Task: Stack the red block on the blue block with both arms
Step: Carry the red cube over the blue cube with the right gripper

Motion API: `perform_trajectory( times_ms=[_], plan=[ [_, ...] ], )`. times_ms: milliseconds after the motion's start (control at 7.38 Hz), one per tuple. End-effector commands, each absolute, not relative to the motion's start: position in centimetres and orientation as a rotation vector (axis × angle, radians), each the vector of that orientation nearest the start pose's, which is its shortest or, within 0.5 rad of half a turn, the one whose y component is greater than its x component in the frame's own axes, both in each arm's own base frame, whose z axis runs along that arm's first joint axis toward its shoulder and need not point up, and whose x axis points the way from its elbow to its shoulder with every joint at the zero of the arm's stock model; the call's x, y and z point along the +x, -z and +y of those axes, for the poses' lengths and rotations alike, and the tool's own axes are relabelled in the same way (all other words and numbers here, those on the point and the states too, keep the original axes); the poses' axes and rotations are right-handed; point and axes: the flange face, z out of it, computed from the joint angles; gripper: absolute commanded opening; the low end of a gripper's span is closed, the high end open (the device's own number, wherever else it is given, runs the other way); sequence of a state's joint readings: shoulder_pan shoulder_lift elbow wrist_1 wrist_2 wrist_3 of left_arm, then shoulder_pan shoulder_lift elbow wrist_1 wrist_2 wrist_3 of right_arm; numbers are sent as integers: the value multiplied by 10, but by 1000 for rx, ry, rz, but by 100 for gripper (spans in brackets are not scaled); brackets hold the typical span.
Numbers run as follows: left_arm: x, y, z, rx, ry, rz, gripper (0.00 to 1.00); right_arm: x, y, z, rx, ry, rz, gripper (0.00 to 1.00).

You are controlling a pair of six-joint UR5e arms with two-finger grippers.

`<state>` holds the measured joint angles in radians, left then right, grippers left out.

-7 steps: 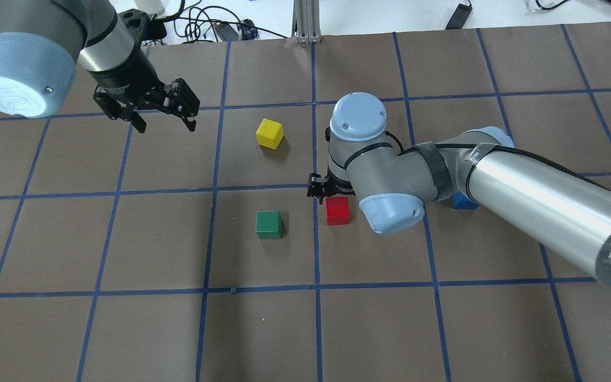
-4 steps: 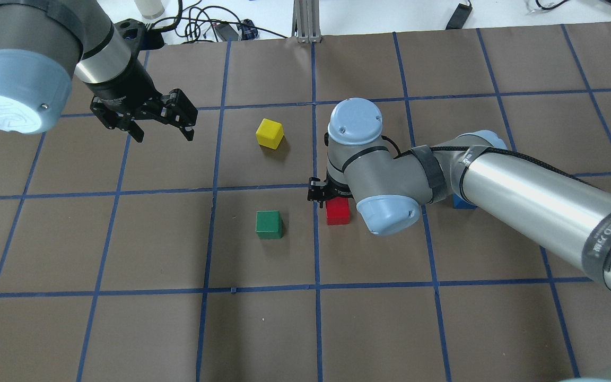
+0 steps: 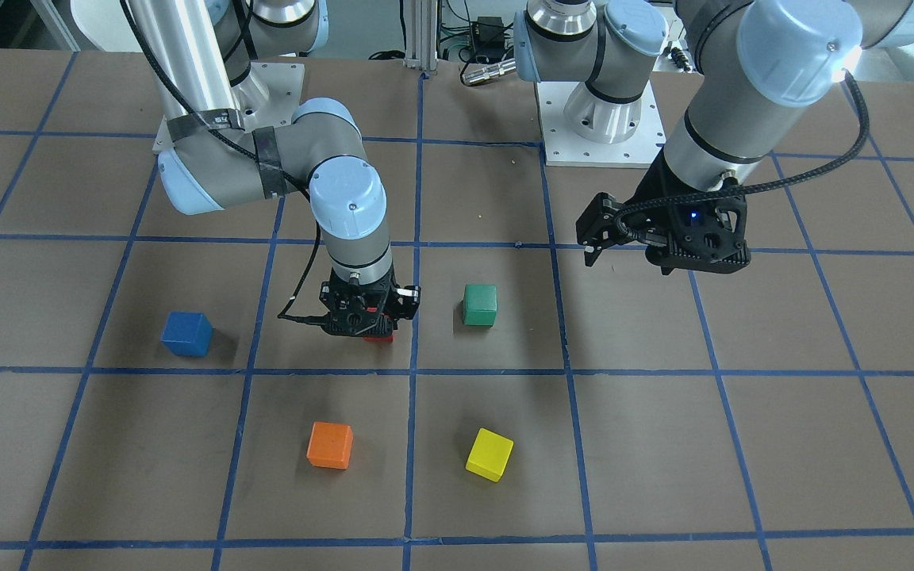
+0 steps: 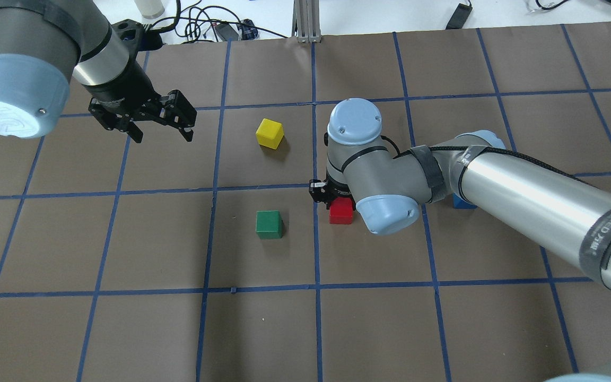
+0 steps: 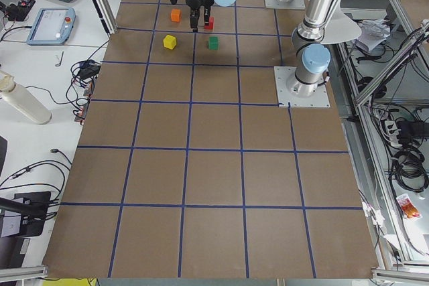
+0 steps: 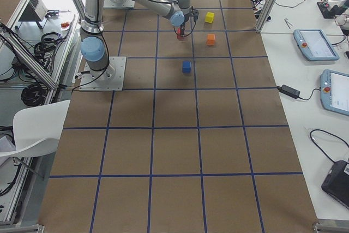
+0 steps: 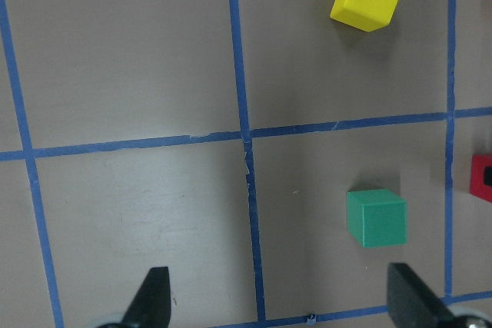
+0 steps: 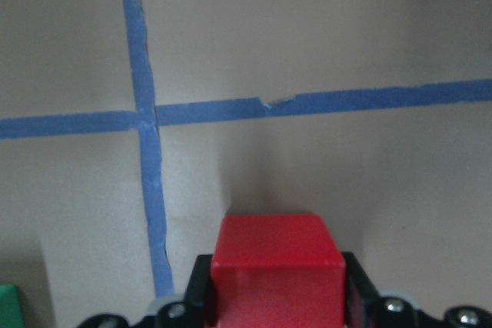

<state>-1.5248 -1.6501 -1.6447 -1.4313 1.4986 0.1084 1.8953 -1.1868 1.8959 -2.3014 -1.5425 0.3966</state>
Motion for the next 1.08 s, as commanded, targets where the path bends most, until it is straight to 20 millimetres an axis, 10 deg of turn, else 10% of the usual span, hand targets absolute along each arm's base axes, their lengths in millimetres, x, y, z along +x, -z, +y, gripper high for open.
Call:
perform_trajectory(
  times_ms=[0, 542, 948],
  plan=[
    [-117, -421, -528, 88, -21, 3214, 100, 293, -239, -488, 110, 114, 3141, 0],
    [-116, -421, -529, 100, -18, 3212, 100, 189, -293, -501, 117, 7, 3178, 1],
    [-115, -421, -528, 105, -22, 3202, 100, 96, -286, -515, 60, -88, 3173, 0]
  ],
)
